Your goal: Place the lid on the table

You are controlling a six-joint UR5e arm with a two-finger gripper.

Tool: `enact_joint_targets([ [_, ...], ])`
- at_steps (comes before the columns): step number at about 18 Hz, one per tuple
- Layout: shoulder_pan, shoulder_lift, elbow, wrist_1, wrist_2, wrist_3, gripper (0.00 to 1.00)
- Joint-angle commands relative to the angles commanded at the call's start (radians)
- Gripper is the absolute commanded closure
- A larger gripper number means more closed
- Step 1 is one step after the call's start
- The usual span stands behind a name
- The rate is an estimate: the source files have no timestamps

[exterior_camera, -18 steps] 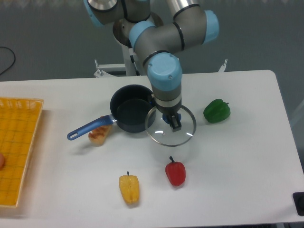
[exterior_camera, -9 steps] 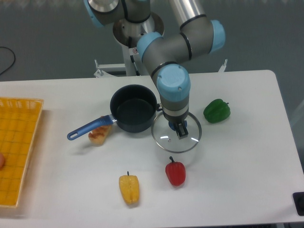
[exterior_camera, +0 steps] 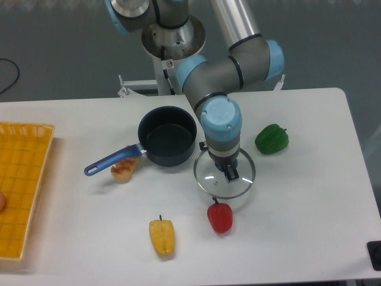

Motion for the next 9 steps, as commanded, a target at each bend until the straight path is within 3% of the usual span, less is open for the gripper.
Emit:
enact_joint_targets([
  [9,-0.005,-0.005,-0.041,0.031,0.028,0.002,0.34],
])
